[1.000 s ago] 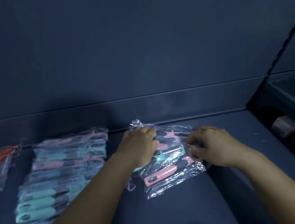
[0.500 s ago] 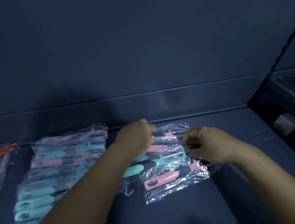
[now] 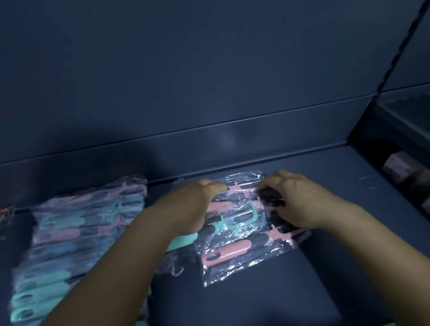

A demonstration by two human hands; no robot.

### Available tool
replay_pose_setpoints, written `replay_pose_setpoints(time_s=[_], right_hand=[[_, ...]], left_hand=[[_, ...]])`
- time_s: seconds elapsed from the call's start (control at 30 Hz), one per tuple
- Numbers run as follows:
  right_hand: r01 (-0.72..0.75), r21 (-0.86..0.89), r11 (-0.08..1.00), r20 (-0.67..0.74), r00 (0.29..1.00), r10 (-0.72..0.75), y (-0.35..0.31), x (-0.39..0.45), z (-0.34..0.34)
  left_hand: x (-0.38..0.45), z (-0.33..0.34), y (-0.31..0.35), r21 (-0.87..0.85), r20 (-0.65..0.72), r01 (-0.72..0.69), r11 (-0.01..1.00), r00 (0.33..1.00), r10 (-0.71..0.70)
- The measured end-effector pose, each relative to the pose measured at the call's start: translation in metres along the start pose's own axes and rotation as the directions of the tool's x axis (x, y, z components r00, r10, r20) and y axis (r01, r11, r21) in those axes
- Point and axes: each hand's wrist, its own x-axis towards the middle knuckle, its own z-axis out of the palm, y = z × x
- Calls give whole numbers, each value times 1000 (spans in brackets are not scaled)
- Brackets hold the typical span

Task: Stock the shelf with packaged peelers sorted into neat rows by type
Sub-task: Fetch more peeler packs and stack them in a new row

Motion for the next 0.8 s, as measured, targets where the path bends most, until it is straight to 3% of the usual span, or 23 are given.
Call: replay_pose_setpoints(time_s=[0.17, 0.27, 0.37, 0.6, 0.8], right_hand=[[64, -137, 989, -16, 998, -67, -4, 12, 0], [99, -189, 977, -19, 994, -105, -5, 17, 3], [116, -197, 974, -22, 992, -122, -3, 19, 4], [168, -140, 976, 26, 986, -166, 1, 20, -2], [135, 11, 991, -105, 985, -133, 6, 18, -6]], left_hand=[[8, 2, -9, 62, -30, 21, 998, 999, -19], [12, 2, -12, 15, -48, 43, 999, 998, -42], [20, 0, -18, -12, -38, 57, 998, 998, -57], [31, -12, -12, -97, -218, 118, 988, 966, -137], [19, -16, -11, -30, -23, -13, 999, 1000, 12]])
